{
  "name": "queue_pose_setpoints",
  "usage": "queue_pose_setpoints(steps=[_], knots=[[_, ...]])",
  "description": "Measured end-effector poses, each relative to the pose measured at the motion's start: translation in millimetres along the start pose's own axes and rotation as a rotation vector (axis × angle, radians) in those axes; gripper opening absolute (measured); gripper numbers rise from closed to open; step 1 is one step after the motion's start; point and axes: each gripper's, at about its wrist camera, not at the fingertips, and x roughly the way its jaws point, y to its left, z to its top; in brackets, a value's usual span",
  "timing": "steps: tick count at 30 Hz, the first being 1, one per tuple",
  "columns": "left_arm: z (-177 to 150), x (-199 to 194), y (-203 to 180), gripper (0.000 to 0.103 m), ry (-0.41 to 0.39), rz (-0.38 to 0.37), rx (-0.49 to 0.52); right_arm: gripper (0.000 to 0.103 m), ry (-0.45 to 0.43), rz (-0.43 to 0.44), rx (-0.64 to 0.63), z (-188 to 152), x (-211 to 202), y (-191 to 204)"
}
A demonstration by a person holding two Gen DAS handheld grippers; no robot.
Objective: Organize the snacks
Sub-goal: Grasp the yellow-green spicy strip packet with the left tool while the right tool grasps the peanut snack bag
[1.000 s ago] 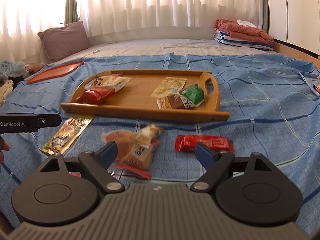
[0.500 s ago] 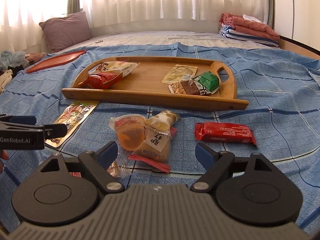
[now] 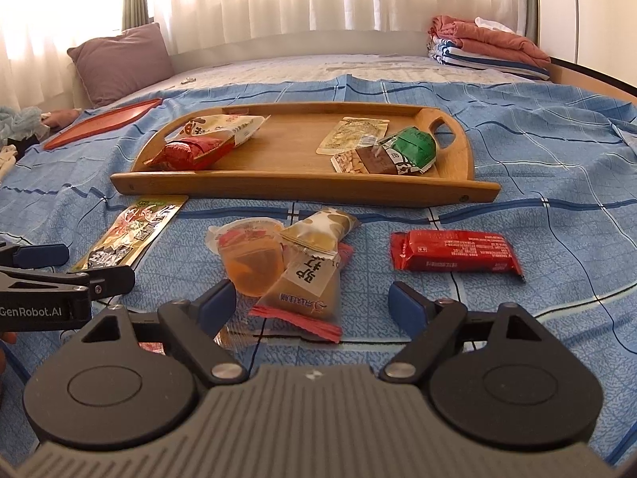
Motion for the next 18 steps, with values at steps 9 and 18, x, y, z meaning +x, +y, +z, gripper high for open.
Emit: queue_pose_setpoints(steps=[9,18], knots=[[9,7,0,0.094,0.013,0.005,0.014,0.076,-0.004,0.029,0.021,5,-4,0],[15,17,0,0.093,0.028,0.009,0.003,0.070,-0.052,-0.070,-0.066,8,-14,12]])
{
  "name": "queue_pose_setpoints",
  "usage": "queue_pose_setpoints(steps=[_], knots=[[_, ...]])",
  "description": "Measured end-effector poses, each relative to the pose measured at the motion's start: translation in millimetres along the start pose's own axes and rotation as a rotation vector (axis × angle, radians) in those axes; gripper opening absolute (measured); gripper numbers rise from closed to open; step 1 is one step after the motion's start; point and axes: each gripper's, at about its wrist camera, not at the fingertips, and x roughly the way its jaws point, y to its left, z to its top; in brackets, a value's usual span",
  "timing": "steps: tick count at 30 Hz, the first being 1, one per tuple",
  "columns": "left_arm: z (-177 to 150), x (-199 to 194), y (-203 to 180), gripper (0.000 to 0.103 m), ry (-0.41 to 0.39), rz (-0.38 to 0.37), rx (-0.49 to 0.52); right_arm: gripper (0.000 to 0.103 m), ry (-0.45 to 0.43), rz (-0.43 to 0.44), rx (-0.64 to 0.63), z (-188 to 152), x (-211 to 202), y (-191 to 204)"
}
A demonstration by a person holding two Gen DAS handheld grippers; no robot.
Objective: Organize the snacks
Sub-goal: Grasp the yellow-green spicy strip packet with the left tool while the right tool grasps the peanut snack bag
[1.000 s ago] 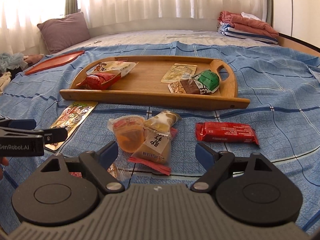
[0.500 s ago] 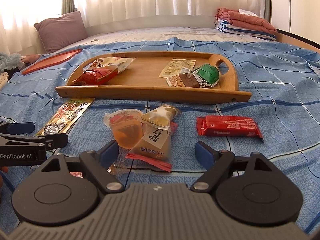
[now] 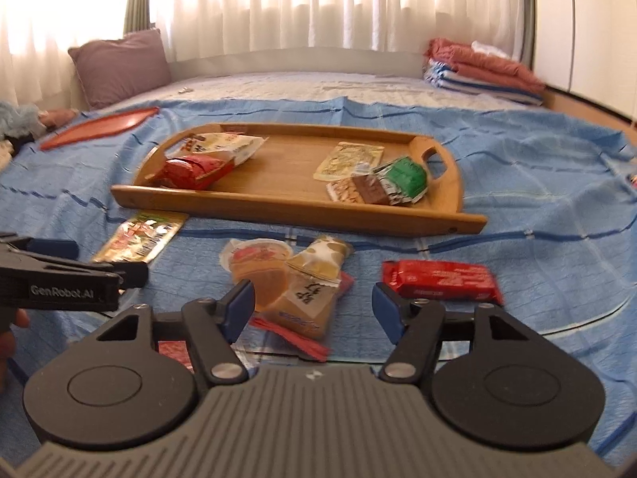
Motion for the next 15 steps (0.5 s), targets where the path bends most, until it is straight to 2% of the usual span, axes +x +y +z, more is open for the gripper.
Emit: queue_pose_setpoints(steps=[3,9,15], knots=[[-1,1,-1,0.094,0.002,0.005,0.005,0.070,-0.008,-0.026,-0.019,-1,-3,0],[-2,3,0,0.094,0.006,0.005,0.001,0.069,0.028,0.017,0.082,-2,4,-13],[1,4,-1,0.094,0.012,0.018,-0.008,0.058,0.068,0.045,0.159,3,20,-18]])
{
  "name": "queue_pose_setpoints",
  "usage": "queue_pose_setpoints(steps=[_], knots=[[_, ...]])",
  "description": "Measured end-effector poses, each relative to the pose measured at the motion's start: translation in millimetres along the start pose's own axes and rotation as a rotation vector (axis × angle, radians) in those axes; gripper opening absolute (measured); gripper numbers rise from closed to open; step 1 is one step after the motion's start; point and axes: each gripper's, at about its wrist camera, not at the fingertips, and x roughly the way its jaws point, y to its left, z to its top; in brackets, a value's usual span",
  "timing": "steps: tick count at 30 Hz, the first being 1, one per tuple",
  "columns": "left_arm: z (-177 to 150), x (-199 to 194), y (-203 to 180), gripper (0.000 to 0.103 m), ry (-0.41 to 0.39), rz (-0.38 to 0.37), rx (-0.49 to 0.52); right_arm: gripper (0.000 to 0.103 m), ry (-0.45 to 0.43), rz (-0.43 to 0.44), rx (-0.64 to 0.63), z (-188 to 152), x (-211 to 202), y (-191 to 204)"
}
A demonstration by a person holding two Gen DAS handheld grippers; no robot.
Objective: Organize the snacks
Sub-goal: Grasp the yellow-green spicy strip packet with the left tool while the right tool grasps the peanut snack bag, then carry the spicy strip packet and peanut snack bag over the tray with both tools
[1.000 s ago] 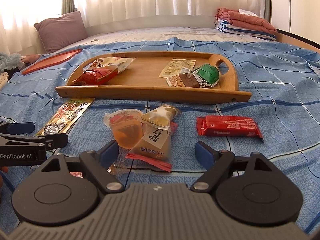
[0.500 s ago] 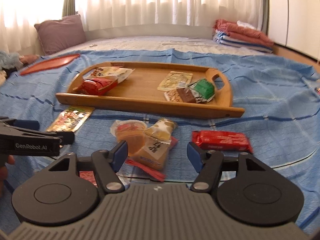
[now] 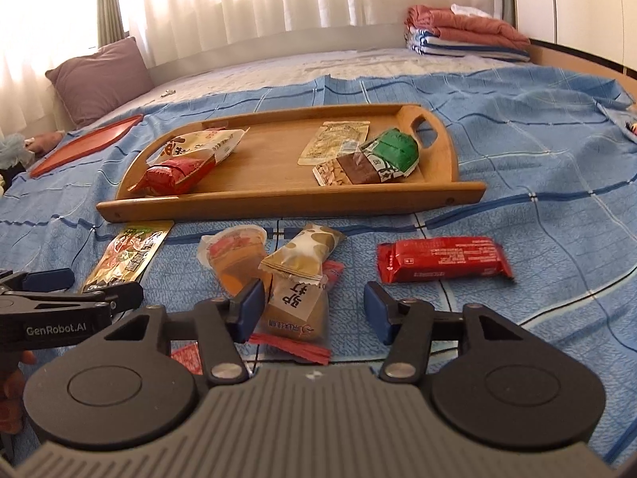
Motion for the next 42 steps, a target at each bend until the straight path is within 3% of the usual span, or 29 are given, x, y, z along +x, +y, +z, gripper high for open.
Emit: queue_pose_setpoints(steps=[7,8,10,11,12,25,42], knots=[[0,4,-4,0.094,0.005,0.015,0.013,0.051,0.000,-0.031,-0.049,-2,9,15],[0,4,-3,0.091,0.006,0.013,0.012,0.048,-0.002,-0.029,-0.053,-3,7,16],[-1,1,-4,0.078,-0.004,0.011,0.013,0.043,-0.008,-0.030,-0.066,-5,3,19],[-1,-1,-4,0.065,-0.012,0.001,0.015,0.041,-0.010,-0.027,-0.071,-6,0,20],[-1,-4,-5,0.061,-0.015,-0.018,0.012,0.039,-0.010,-0.019,-0.073,-7,-2,20],[-5,-30,-9,0.060,-0.040,-0.015,0.021,0.036,-0.014,0.061,-0.054,-10,-31,19],[3,-61,-7,0.060,-0.078,-0.025,0.021,0.036,-0.084,0.072,-0.007,0,-64,9]])
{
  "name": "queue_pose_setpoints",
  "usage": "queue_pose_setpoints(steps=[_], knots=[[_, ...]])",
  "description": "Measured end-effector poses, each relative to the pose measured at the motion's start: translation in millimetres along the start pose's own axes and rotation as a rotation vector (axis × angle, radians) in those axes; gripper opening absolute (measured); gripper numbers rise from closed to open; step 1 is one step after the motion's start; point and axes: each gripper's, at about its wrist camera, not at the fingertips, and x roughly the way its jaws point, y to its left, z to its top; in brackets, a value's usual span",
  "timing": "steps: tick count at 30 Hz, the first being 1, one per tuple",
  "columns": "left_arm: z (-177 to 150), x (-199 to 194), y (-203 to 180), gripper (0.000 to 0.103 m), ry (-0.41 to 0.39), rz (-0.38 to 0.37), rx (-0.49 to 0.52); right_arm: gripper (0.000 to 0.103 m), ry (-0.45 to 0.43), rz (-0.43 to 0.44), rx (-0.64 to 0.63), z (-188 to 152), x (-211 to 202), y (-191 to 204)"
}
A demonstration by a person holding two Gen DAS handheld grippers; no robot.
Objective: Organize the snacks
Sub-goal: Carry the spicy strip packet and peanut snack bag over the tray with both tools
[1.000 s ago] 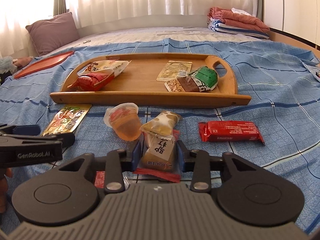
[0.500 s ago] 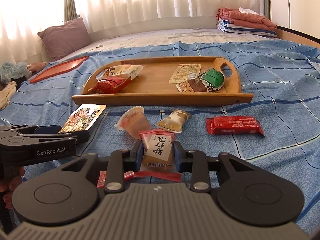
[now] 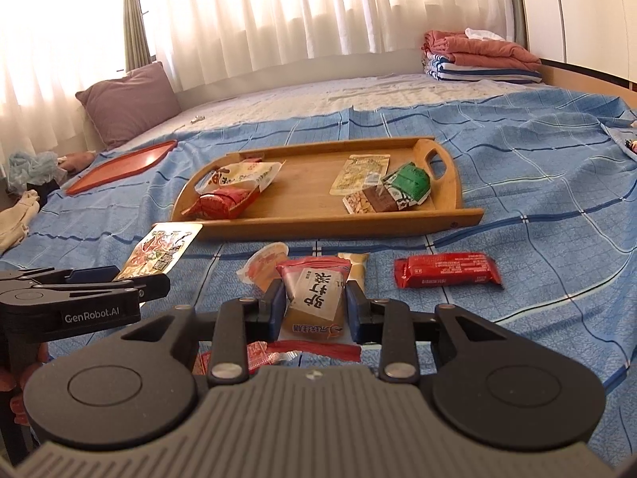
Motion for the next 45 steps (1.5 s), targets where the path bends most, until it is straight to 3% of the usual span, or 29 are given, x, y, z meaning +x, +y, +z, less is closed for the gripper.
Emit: queue_pose_setpoints(steps=[15,24,38,45], knots=[[26,-17,1,0.060,-0.048,-0.044,-0.039,0.036,-0.063,-0.032,0.025,21,-12,-17],[51,-6,-12,0.060,-0.064,-0.071,-0.031,0.036,-0.069,-0.036,0.071,43,4,-32],[128,48,-12,0.060,-0.042,-0.093,-0.050,0.036,-0.043,-0.050,0.129,99,48,-62],[176,101,-3,0.060,0.031,-0.134,-0.103,0.036,0.000,-0.047,0.172,137,86,-80]])
